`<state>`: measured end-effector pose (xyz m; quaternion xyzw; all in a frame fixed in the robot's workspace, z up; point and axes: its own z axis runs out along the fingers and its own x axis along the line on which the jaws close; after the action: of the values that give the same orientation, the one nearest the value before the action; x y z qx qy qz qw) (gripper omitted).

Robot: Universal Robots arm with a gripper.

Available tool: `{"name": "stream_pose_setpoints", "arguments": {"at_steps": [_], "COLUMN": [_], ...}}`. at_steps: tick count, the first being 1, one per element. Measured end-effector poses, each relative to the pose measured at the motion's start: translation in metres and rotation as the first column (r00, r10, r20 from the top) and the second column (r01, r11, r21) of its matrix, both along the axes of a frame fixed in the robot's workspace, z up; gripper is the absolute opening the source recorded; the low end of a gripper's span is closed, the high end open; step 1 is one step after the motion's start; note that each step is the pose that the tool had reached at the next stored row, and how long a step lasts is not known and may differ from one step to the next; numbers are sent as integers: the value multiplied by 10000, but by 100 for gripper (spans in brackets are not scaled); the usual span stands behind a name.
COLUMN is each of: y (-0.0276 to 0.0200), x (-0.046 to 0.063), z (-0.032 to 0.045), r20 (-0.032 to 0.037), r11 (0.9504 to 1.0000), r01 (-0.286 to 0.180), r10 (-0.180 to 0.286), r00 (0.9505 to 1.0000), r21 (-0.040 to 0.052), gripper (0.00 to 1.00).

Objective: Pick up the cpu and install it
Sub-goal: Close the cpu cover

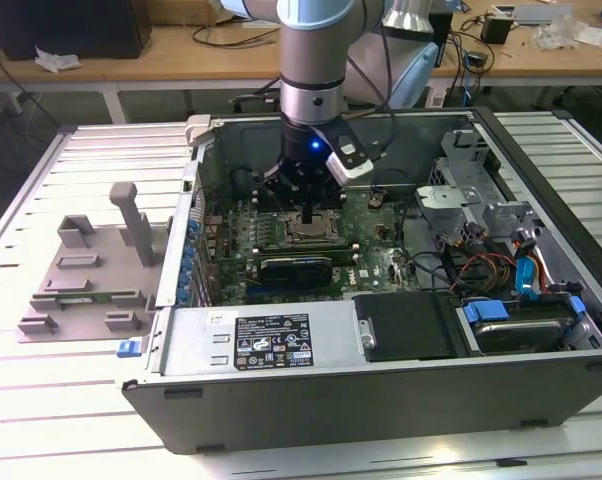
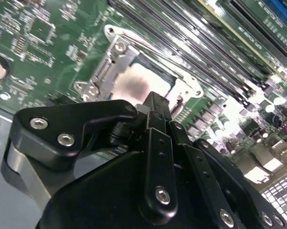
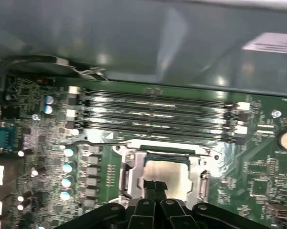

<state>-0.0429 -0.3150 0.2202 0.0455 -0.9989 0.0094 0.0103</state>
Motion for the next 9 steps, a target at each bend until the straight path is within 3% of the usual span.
{"name": "stream_pose_setpoints", "arguments": {"at_steps": [3,6,9], "y": [0,1,1], "x": [77,81,59], "z": [0,0,-1], "r20": [-76,-78,122], "r11": [10000,10000,10000], "r01": [0,1,0], "r10": [0,-1,1], "r00": [10000,10000,9999], "r21": [-2,-7,-7], "gripper": [11,11,11]}}
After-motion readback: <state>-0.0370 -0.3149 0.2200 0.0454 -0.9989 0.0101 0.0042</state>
